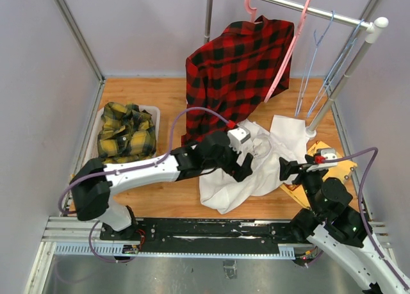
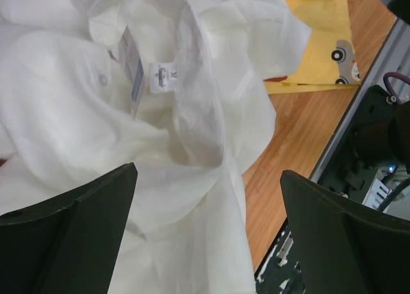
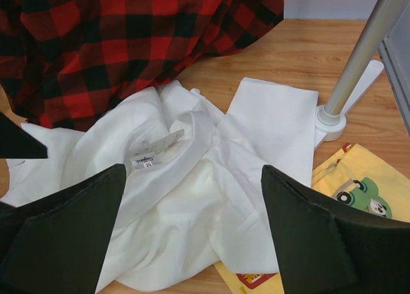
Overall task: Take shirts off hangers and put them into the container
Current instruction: Place the hanger at the clothesline, then pick up the shirt from the center of the board.
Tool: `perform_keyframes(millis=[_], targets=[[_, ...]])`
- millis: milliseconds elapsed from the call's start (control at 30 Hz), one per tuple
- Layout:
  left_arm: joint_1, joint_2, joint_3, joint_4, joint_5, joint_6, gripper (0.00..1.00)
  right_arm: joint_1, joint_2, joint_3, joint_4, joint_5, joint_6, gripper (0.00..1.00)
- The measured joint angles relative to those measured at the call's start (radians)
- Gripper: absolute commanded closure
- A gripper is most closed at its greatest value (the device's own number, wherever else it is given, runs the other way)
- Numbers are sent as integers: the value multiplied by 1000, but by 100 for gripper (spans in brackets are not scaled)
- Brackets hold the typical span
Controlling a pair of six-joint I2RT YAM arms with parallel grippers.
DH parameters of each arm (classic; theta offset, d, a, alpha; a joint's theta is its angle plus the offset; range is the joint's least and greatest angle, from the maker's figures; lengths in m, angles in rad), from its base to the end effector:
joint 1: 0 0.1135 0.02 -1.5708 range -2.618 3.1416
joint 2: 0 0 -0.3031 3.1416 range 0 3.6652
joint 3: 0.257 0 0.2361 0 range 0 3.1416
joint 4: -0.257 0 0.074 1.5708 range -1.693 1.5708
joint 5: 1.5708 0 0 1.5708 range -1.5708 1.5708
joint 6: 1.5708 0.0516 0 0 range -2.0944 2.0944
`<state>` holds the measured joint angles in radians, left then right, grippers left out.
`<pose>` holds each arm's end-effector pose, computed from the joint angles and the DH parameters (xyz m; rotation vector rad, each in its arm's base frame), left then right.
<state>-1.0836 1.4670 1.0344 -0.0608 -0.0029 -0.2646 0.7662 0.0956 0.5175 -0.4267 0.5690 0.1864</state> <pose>0.1554 -0.2930 0.3142 0.8622 1.9912 -0.8070 0.0333 -0.0065 0.2901 -0.0106 1.5826 0.2985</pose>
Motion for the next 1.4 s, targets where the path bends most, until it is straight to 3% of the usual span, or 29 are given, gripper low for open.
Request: perform_keyframes(millis=[233,533,800,900,1133,1167,1233,1400], targets=[[0,235,182,25,36,5,0,0,-24,0,-14,32,16,11],[0,541,446,-129,-93,-12,0,0,-26,0,-21,48,30,11],[0,627,437,-180,-117,-26,1,0,-26,0,-23,56,36,10],[0,618,393,-138,-120,-30,17,0,-25,0,-24,60,38,10],[-4,435,55,101,-53,-96,87,0,-24,0,-26,64,41,10],[-11,402,8,114,-45,-111,94,0,-24,0,-27,64,41,10],[-28,340,-69,117,-36,-139,99,0,-24,0,-27,66,41,10],[-88,72,-229,4,-55,-162,100,0,-24,0,-28,72,41,10]])
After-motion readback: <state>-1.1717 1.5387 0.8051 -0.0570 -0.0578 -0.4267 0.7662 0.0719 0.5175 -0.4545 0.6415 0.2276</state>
